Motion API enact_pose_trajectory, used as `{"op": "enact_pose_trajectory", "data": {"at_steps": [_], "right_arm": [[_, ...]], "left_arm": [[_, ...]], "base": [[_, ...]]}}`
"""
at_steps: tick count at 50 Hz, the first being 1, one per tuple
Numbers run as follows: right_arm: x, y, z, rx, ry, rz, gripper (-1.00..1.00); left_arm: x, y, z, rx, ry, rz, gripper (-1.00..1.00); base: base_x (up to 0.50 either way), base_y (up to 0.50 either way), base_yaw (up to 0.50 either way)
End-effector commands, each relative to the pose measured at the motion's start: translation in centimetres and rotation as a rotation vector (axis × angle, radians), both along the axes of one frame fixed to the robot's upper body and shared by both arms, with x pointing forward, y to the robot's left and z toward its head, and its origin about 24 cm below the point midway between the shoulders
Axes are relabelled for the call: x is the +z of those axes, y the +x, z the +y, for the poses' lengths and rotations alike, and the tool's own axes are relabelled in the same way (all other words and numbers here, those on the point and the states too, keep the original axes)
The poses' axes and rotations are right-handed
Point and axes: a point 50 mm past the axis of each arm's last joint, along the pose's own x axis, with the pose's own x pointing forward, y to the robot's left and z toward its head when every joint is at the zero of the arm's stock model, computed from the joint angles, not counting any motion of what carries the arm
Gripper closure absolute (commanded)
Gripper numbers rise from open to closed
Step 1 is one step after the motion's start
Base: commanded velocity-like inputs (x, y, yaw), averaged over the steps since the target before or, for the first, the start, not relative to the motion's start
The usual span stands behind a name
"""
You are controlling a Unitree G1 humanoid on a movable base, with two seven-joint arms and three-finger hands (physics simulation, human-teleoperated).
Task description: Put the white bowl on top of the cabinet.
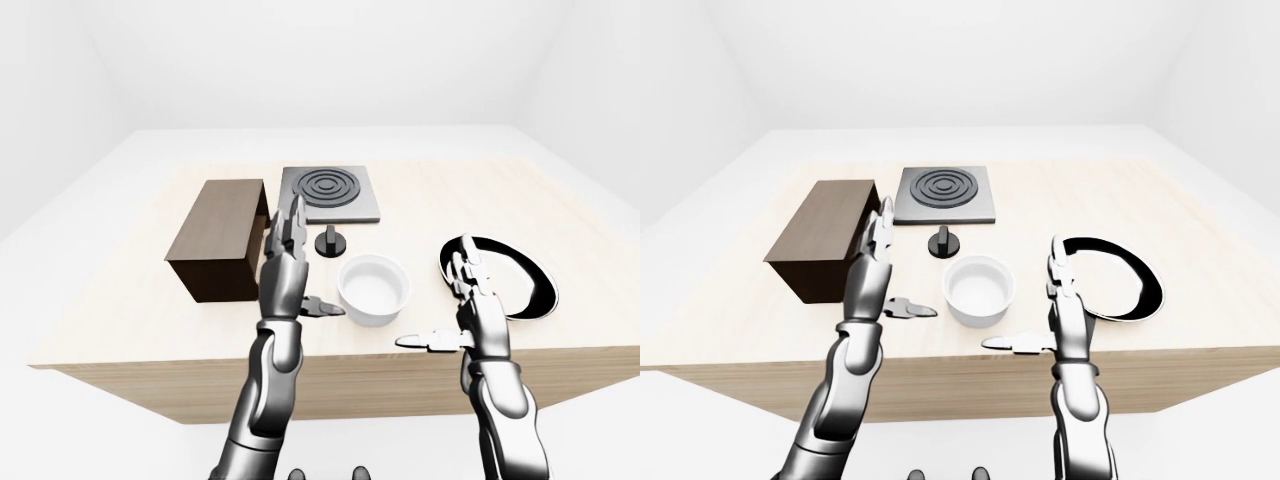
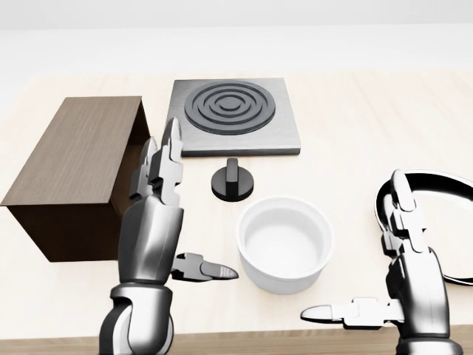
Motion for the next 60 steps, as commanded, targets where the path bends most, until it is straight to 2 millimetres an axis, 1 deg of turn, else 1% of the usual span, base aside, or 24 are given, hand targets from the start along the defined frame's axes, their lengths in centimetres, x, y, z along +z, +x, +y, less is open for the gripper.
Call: {"op": "enact_pose_trajectory", "data": {"at_steps": [1,7,9,16,27,34,37,39,51,60], "right_arm": [[0.2,0.0,-0.2,0.001,0.004,-0.002,-1.0],[0.4,0.0,-0.4,-0.002,0.007,-0.007,-1.0],[0.5,0.1,-0.5,-0.005,0.007,-0.01,-1.0],[0.6,0.2,-0.6,-0.014,0.009,-0.016,-1.0],[0.7,0.3,-0.9,-0.021,0.014,-0.015,-1.0],[0.7,0.3,-1.1,-0.024,0.017,-0.015,-1.0],[0.7,0.4,-1.1,-0.025,0.018,-0.015,-1.0],[0.8,0.1,-1.0,-0.02,0.018,-0.017,-1.0],[0.8,0.3,-1.0,-0.017,0.017,-0.019,-1.0],[1.1,0.1,-1.2,-0.023,0.025,-0.025,-1.0]], "left_arm": [[1.4,0.2,-2.0,-0.051,0.066,-0.051,-1.0],[1.1,0.3,-2.8,-0.067,0.102,-0.043,-1.0],[0.7,0.3,-3.3,-0.077,0.141,-0.034,-1.0],[0.1,0.2,-4.2,-0.104,0.198,-0.004,-1.0],[0.7,-0.5,-5.3,-0.138,0.257,-0.022,-1.0],[0.1,-0.5,-6.0,-0.15,0.285,-0.01,-1.0],[0.2,-0.8,-6.2,-0.157,0.288,-0.012,-1.0],[-0.1,-0.7,-6.3,-0.158,0.29,-0.002,-1.0],[-1.9,-0.4,-6.8,-0.152,0.348,0.038,-1.0],[-2.2,-0.6,-7.6,-0.17,0.394,0.04,-1.0]], "base": [[0.0,0.0,0.0],[0.0,0.0,0.0],[0.0,0.0,0.0],[0.0,0.0,0.0],[0.0,0.0,0.0],[0.0,0.0,0.0],[0.0,0.0,0.0],[0.0,0.0,0.0],[0.0,0.0,0.0],[0.0,0.0,0.0]]}}
